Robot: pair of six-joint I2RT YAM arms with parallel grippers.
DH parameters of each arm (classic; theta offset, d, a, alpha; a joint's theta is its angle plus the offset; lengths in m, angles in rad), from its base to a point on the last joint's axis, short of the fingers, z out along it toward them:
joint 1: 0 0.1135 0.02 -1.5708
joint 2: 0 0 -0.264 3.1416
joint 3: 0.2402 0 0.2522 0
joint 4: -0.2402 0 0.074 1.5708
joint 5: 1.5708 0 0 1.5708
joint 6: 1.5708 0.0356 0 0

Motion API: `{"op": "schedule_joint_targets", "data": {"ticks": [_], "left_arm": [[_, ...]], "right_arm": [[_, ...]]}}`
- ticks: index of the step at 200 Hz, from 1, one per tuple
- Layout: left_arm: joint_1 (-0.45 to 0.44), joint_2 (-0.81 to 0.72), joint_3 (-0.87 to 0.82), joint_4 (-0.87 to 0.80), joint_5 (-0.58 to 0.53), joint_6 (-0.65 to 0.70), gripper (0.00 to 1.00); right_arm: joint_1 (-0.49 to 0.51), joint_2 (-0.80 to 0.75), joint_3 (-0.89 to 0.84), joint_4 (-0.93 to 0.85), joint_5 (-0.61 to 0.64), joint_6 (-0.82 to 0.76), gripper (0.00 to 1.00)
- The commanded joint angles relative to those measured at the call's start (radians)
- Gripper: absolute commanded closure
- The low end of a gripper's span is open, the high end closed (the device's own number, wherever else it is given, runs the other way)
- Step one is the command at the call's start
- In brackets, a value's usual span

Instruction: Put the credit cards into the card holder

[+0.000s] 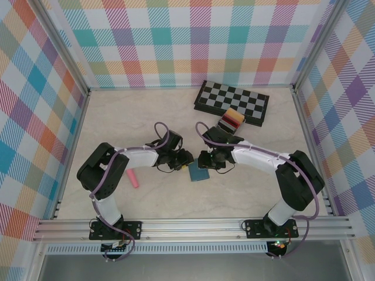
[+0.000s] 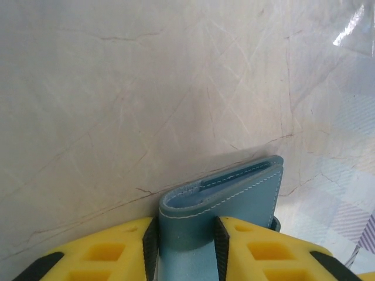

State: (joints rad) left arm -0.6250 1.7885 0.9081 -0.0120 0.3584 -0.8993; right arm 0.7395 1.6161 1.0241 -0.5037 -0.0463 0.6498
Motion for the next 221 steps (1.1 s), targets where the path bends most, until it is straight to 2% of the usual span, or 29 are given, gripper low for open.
{"op": "schedule_joint_targets", "data": {"ticks": [1,26,59,88,128,159,183,221], "left_arm": [[0.007,0.042,0.016,0.022,0.019,-0.007,0.72],[0.007,0.045,0.008,0.021,0.028,-0.006,0.8],[0.007,0.041,-0.007,0.04,0.044,-0.004,0.81],[0.007,0.037,-0.009,0.037,0.043,0.004,0.81],[0.008,0.044,-0.009,0.026,0.05,0.023,0.84],[0.007,0.05,-0.021,0.029,0.047,0.029,0.86],[0.007,0.06,-0.035,0.029,0.042,0.033,0.89],[0.008,0.08,-0.064,0.027,0.031,0.059,0.92]], "right_arm": [[0.022,0.035,0.044,-0.056,0.046,-0.03,0.64],[0.043,0.069,0.081,-0.077,0.079,-0.053,0.64],[0.088,0.137,0.134,-0.108,0.135,-0.072,0.64],[0.127,0.179,0.158,-0.133,0.25,-0.061,0.64],[0.142,0.23,0.176,-0.137,0.341,-0.083,0.6],[0.147,0.269,0.169,-0.119,0.367,-0.09,0.59],[0.149,0.295,0.174,-0.133,0.399,-0.078,0.65],[0.148,0.261,0.183,-0.149,0.451,-0.073,0.82]]}}
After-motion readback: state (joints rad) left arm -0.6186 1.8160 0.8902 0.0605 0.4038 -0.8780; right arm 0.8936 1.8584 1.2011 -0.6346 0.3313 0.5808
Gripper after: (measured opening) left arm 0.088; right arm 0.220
